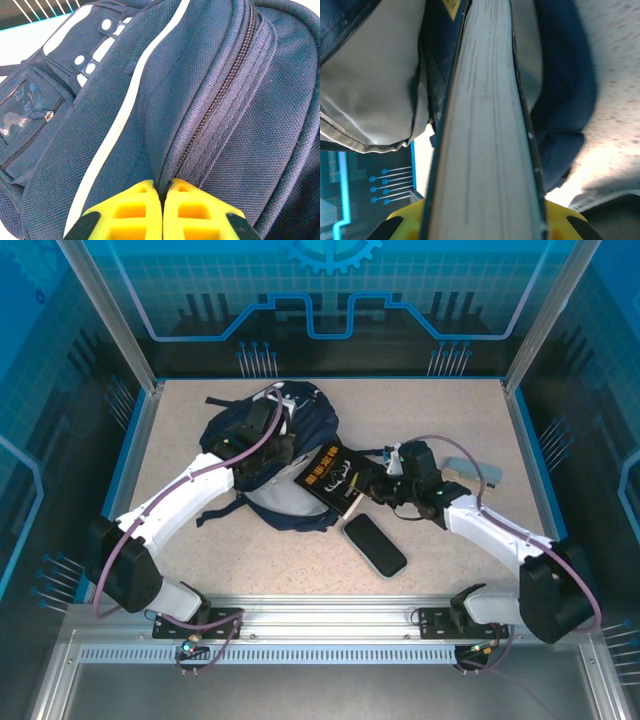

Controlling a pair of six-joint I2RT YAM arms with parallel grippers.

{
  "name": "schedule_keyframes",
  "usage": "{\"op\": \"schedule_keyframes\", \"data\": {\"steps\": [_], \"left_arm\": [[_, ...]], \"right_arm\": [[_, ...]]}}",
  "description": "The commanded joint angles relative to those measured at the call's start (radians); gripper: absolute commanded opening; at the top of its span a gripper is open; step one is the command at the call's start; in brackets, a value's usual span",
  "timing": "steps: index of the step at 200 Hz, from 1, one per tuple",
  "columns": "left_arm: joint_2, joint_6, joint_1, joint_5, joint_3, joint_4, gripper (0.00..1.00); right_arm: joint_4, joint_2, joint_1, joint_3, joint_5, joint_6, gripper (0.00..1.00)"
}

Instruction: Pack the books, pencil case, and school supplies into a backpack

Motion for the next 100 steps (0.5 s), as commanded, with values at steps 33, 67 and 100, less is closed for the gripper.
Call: {"op": "schedule_keyframes", "data": {"steps": [33, 67, 100], "left_arm": [[-0.041, -0.038, -0.004, 0.027, 0.066, 0.116, 0.00], [-0.042, -0.043, -0.004, 0.032, 0.067, 0.117, 0.00], [-0.035, -0.051, -0.003, 0.032, 0.067, 0.119, 0.00]], "right_arm": [[0.340, 0.209, 0.061, 0.153, -0.063, 0.139, 0.10], [0.436, 0.349, 0.088, 0.210, -0.008, 0.196, 0.10], [0.465, 0.526, 0.117, 0.314, 0.057, 0.245, 0.10]]}}
